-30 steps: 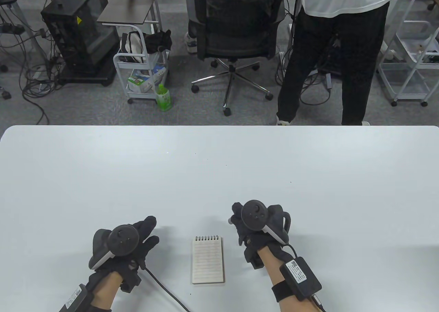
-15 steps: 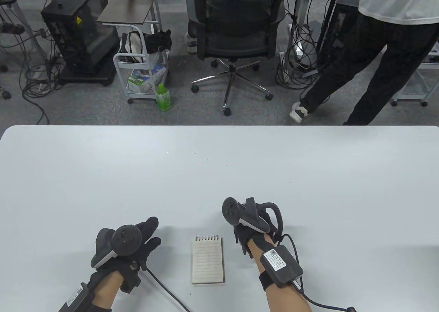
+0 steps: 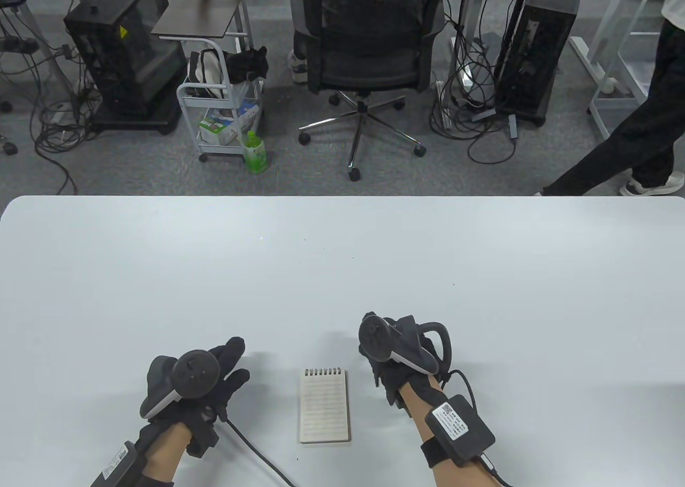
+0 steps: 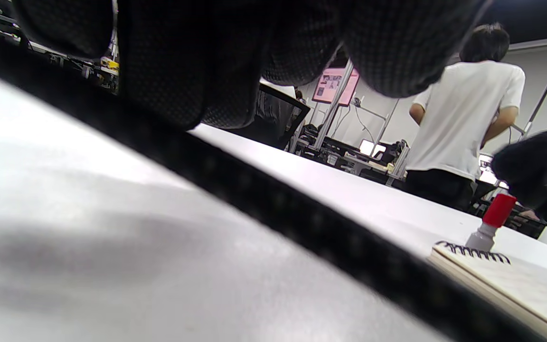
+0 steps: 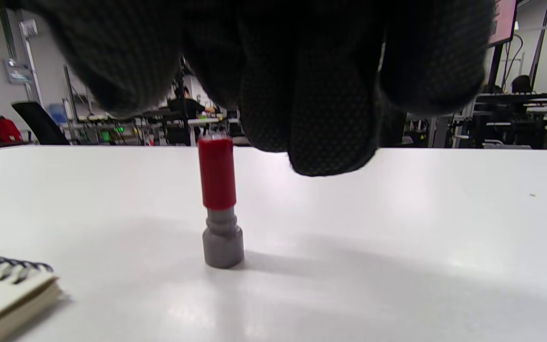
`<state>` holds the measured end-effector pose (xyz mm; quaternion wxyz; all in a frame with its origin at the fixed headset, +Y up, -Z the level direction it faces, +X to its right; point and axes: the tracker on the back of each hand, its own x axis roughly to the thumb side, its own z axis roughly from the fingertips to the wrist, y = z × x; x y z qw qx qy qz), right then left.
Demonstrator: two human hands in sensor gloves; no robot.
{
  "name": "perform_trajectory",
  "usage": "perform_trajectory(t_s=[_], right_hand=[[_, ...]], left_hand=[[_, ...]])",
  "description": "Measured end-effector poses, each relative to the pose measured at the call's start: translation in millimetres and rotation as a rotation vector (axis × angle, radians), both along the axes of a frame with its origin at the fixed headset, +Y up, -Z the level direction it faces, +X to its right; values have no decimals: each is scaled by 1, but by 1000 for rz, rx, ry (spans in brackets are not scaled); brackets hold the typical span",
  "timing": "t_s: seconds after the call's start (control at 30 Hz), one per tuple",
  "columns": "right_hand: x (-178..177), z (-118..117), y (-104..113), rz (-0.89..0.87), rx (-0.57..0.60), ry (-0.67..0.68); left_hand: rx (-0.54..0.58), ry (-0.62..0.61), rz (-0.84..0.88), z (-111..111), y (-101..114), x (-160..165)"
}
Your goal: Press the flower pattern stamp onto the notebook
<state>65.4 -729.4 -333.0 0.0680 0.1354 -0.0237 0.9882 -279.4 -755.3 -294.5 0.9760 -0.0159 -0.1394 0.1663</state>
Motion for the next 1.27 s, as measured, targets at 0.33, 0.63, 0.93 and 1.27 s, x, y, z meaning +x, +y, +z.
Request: perform_trajectory(t_s=[0.33,0.63,0.93,1.27], right_hand=[[45,45,-5,-97,147,16],[63,44,-22,-2,94,21],[73,41,-29,-11,39,-4],[74,40,-33,-10,-2,-12]], left_hand=[[10,-1,-25,2,3,-2],[-11,17,-51,1,-3,-1],[-37,15,-81,2,-7,1],[-76,14,-89,2,-10,0]])
